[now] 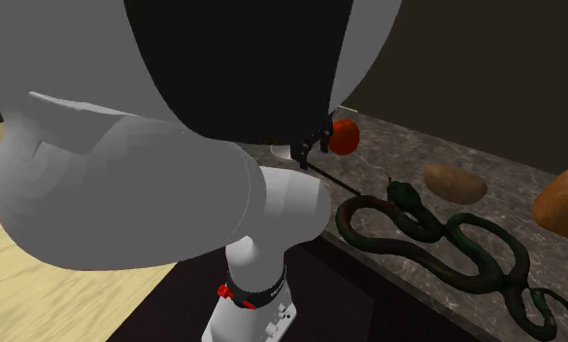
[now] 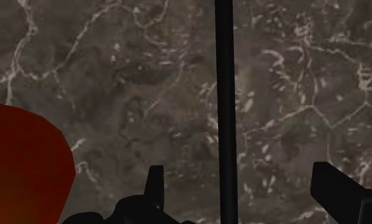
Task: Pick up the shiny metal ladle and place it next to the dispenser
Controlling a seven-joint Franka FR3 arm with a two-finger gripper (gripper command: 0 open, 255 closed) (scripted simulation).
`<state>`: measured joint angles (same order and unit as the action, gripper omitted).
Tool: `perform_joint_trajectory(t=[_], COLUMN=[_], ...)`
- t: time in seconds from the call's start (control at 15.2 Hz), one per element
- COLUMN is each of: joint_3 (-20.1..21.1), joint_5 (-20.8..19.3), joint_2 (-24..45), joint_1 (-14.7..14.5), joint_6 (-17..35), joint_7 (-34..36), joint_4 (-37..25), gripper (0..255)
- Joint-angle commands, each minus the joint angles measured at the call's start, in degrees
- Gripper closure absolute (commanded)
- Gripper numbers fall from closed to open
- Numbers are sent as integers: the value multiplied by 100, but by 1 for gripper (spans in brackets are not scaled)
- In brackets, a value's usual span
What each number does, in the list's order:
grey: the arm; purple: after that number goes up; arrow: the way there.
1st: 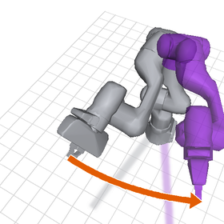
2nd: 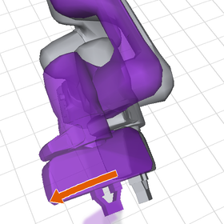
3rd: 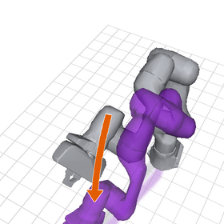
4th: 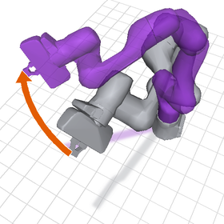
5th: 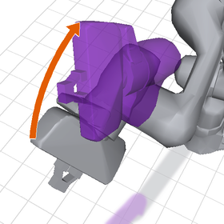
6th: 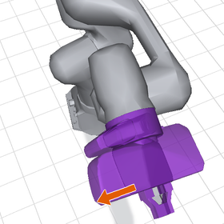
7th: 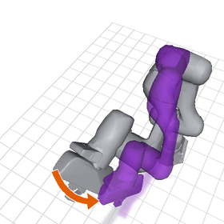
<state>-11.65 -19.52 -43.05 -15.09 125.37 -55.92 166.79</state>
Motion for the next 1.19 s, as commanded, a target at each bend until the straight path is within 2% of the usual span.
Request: perform_joint_trajectory(t=[0.0,0.33,0.79,0.86,1.12], joint_3=[-36,-122,-122,-122,-121], joint_5=[-75,-228,-228,-228,-227], joint_2=[123,477,477,477,474], joint_1=[-3,82,82,82,82], joint_6=[236,766,765,765,762], joint_7=[-46,1,1,1,1], joint_4=[99,273,272,272,272], gripper=[0,0,0,255,255])
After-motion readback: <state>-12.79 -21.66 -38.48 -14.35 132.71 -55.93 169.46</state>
